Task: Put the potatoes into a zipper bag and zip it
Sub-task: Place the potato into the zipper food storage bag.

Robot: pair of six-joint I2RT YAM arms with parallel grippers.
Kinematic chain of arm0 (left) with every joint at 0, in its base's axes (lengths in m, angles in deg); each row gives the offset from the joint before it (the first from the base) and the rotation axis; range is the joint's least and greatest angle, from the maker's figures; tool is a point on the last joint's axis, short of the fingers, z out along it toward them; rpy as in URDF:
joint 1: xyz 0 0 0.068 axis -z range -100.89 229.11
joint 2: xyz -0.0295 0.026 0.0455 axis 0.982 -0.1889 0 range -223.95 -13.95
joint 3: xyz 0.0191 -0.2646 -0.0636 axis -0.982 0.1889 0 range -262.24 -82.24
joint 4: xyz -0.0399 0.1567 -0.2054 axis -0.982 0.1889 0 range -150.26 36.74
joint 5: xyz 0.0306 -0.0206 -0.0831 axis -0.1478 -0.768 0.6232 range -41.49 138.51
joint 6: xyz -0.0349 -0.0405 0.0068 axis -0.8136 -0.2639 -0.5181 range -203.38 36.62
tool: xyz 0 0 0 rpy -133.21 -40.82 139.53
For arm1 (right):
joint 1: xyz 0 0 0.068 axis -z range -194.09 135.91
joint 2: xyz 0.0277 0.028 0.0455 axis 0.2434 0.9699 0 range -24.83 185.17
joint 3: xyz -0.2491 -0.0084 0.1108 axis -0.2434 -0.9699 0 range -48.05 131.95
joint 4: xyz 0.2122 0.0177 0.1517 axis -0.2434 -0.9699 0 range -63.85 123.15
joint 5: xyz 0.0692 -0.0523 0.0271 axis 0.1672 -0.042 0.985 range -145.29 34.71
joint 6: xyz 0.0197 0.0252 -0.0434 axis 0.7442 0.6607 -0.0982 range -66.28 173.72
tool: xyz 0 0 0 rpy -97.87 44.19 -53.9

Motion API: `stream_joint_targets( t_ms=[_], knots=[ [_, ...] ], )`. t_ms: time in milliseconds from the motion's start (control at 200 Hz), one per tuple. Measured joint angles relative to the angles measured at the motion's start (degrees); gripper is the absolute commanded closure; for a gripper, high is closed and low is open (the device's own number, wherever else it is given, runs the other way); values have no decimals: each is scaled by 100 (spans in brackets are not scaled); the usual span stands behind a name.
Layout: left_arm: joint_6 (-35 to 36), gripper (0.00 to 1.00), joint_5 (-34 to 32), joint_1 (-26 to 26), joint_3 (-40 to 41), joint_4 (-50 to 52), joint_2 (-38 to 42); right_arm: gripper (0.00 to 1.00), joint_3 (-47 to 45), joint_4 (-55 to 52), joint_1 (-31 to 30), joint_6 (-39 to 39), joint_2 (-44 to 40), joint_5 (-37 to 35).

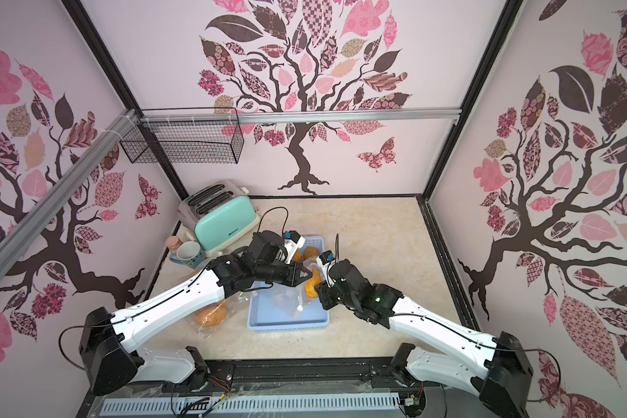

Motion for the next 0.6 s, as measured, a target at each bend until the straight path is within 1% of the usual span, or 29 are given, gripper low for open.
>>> stream_joint_targets(
  t_ms=[180,345,465,545,600],
  knots=[
    [-20,100,66,-13,0,-63,2,78,223,382,0,50,518,118],
    [-13,100,28,-11,0,-31,44,68,223,413,0,-11,525,138],
    [42,100,-146,-7,-33,186,195,61,216,439,0,-142,76,203],
    [140,100,-393,-28,-166,466,313,55,216,466,0,-199,-518,203],
    [221,100,-575,-72,-308,702,444,54,221,511,0,-254,-984,166]
  ],
)
